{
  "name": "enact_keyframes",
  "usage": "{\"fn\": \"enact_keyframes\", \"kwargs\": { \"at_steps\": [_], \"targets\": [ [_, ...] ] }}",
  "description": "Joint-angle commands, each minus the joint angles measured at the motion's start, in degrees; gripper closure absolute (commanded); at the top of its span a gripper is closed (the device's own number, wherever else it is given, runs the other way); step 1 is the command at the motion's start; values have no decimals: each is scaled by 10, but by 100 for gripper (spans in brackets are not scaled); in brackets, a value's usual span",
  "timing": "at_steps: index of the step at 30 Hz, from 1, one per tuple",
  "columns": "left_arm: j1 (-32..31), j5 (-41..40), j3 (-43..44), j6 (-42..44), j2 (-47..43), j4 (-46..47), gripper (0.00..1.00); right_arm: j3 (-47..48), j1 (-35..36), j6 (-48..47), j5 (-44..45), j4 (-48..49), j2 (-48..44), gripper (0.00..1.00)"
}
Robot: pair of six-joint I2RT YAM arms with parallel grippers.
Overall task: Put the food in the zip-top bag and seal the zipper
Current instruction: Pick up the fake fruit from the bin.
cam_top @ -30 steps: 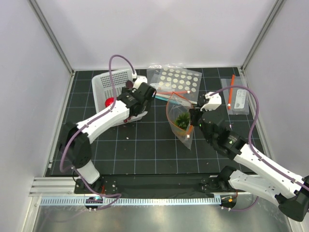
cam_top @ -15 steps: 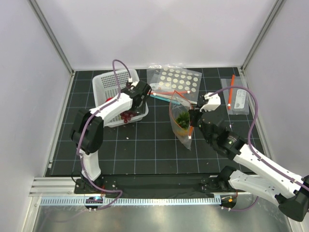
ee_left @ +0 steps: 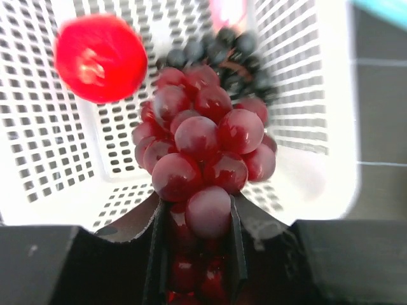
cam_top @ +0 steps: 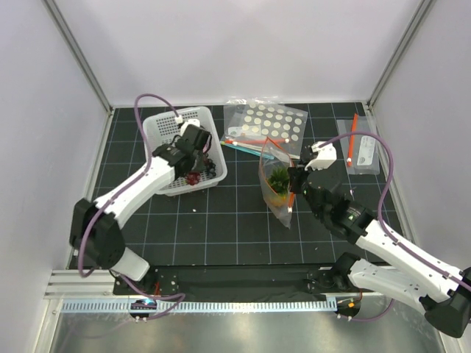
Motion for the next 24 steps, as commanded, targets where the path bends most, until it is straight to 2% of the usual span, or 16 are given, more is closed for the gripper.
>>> {"fn": "enact_keyframes", "kwargs": {
  "at_steps": [1,4,9,16,24],
  "targets": [
    [-23,-14,-21,-1,-75,79,94,-4,-3,10,6,31,-1,98],
    [-63,-36,-34,11,-117,100,98,-8,-3,10,5,36,-3,98],
    [-125,-52,-54,36,-177,140,97,-12,-3,9,1,43,-6,98],
    [-194,46,-90,56,-259,211,97,-14,-3,7,-10,50,-5,98],
    [-201,233,-144,48,-333,328,93,-15,-3,5,-17,53,-9,98]
  ]
}}
